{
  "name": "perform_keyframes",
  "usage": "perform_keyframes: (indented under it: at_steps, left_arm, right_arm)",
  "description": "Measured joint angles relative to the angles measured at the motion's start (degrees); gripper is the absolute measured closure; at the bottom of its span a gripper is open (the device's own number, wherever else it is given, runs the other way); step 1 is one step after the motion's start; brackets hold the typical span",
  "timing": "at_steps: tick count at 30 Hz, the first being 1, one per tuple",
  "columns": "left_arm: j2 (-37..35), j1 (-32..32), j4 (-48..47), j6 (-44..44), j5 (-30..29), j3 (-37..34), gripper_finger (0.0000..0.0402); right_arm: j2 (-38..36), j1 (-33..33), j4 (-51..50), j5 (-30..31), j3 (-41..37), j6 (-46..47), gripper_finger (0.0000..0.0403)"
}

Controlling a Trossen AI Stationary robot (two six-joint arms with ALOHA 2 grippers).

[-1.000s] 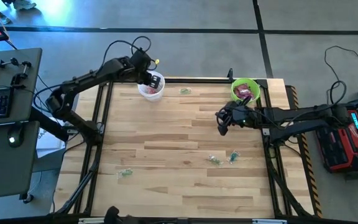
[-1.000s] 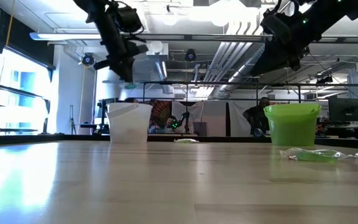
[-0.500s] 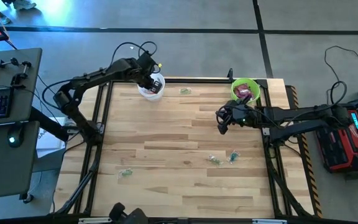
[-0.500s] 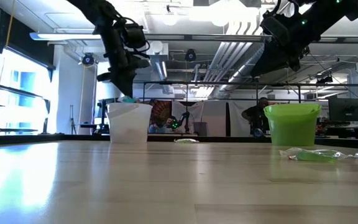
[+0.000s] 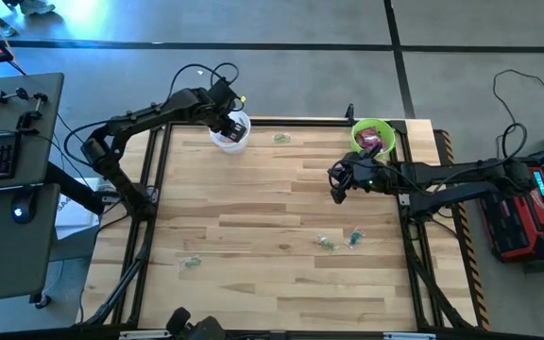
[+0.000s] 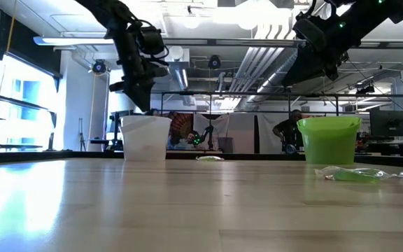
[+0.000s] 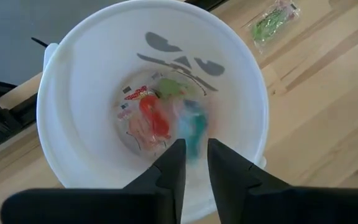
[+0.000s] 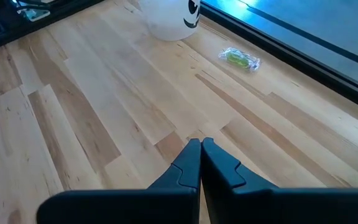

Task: Sort candy by brand, put in halloween buckets
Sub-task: Put the blue gummy into the white bucket, then put the green gummy into the white bucket

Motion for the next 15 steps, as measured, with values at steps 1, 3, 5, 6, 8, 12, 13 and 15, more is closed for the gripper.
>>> perform_keyframes:
  at_steps: [1, 3, 5, 6, 8, 12, 13, 15]
  left_arm:
    - [0.0, -0.02, 0.06, 0.02, 0.0, 0.0, 0.034]
    - [0.0, 0.0, 0.55, 0.25, 0.0, 0.0, 0.0335]
    - [0.0, 0.0, 0.75, 1.24, -0.27, 0.0, 0.0333]
    - [0.0, 0.0, 0.83, 1.85, -0.4, 0.0, 0.0332]
    - [0.0, 0.0, 0.92, 3.09, -0.41, 0.0, 0.0334]
    - [-1.14, -1.15, 0.56, 6.9, -0.05, 0.0, 0.0355]
    - [-1.8, -1.84, 0.56, 7.79, 0.01, 0.0, 0.0363]
    - [-3.16, -3.73, 0.46, 8.92, 0.22, 0.0, 0.0381]
  right_arm:
    - [0.0, 0.01, 0.0, 0.0, 0.0, -0.06, 0.0403]
    - [0.0, 0.01, 0.0, 0.0, 0.0, -0.5, 0.0403]
    - [0.0, 0.01, 0.0, -0.04, -0.02, -1.01, 0.0403]
    - [0.0, 0.01, 0.0, -0.04, 0.0, -1.08, 0.0403]
    - [0.0, 0.01, 0.0, -0.04, -0.02, -0.94, 0.0403]
    - [0.0, 0.01, 0.0, -0.04, -0.02, -0.51, 0.0403]
    - [0.0, 0.01, 0.0, -0.05, -0.02, -0.56, 0.0403]
    - [0.0, 0.01, -0.01, -0.07, -0.02, -0.93, 0.0403]
